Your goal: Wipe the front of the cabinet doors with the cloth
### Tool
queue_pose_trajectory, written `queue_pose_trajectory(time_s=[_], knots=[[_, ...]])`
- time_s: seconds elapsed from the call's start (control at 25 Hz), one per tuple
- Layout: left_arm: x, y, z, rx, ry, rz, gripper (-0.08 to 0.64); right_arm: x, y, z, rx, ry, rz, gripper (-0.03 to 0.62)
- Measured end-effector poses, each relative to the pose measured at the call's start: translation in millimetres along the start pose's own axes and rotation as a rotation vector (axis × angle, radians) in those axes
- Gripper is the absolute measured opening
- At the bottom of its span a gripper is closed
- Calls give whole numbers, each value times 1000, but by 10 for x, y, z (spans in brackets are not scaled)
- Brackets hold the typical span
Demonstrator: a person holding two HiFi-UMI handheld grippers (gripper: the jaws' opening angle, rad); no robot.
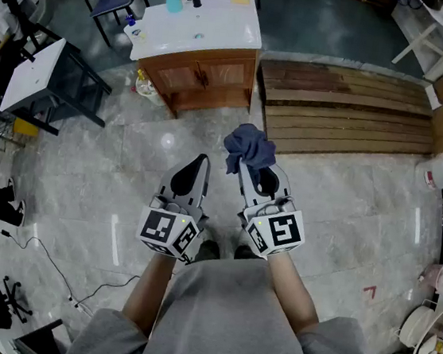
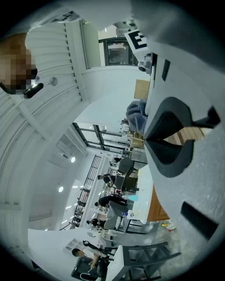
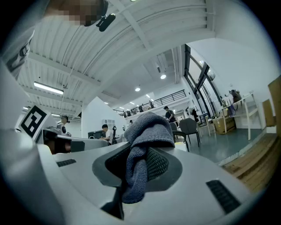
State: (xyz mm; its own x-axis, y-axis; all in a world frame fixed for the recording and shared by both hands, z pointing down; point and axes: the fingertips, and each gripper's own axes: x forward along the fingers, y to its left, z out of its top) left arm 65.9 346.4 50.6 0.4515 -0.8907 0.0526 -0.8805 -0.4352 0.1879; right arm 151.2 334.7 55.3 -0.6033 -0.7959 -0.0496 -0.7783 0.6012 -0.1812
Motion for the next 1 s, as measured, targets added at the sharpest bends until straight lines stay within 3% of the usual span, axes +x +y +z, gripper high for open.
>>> queue_pose_trajectory(time_s=[0.28,0.52,1.0], knots=[[-37,178,36,-2,-11,-1,8,136,138,-47,-18,8,9,71],[-83,272,68,95,-3,-42,8,280,312,-47,-49,10,33,73],[-432,860,53,77,2,-62,8,689,854,-235,-79,35,32,74]])
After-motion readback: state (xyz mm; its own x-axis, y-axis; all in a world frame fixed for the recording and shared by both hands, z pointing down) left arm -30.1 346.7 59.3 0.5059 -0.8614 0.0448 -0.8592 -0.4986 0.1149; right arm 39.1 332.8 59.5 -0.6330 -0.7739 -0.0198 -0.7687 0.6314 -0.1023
